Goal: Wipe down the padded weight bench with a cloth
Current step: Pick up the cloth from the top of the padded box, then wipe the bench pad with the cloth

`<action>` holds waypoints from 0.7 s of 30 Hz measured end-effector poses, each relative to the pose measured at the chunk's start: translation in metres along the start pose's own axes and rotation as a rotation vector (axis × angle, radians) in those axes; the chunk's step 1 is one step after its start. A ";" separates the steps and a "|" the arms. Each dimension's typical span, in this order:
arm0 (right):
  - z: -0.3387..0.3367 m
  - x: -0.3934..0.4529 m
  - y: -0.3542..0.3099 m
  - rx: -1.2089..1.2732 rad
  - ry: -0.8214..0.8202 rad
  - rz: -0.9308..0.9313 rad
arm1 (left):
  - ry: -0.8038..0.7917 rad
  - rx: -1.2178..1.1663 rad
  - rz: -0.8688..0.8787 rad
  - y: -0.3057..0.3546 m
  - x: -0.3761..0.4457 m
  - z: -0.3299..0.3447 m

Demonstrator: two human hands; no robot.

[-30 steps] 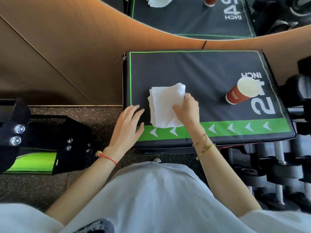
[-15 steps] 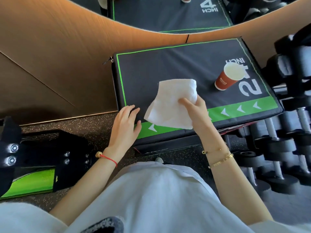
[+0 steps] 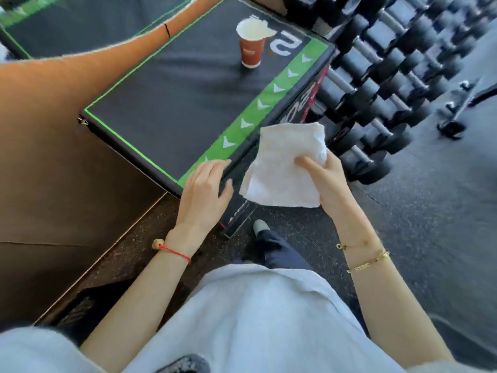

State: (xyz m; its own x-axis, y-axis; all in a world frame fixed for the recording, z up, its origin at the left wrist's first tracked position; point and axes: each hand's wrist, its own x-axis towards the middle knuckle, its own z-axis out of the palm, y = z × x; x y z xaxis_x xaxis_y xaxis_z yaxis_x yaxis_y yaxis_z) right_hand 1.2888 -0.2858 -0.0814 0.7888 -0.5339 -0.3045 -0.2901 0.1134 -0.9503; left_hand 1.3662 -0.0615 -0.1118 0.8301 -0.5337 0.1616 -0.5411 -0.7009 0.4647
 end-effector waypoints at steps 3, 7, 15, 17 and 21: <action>-0.035 -0.041 0.020 0.026 0.125 0.024 | -0.091 -0.026 0.111 0.026 -0.011 0.008; -0.083 -0.097 0.048 0.078 0.299 0.075 | -0.193 -0.045 0.251 0.066 -0.028 0.025; -0.171 -0.199 0.103 0.221 0.592 0.119 | -0.320 -0.108 0.541 0.161 -0.073 0.067; -0.195 -0.226 0.117 0.248 0.635 0.119 | -0.341 -0.110 0.592 0.187 -0.088 0.080; -0.252 -0.287 0.145 0.284 0.708 0.126 | -0.358 -0.136 0.679 0.245 -0.126 0.110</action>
State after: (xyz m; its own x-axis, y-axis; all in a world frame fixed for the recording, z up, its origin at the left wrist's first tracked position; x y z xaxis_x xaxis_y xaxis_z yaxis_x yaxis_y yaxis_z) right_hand 0.8836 -0.3275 -0.1156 0.1965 -0.9003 -0.3883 -0.1294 0.3687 -0.9205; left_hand 1.1143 -0.2176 -0.1139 0.2164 -0.9616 0.1689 -0.8749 -0.1143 0.4706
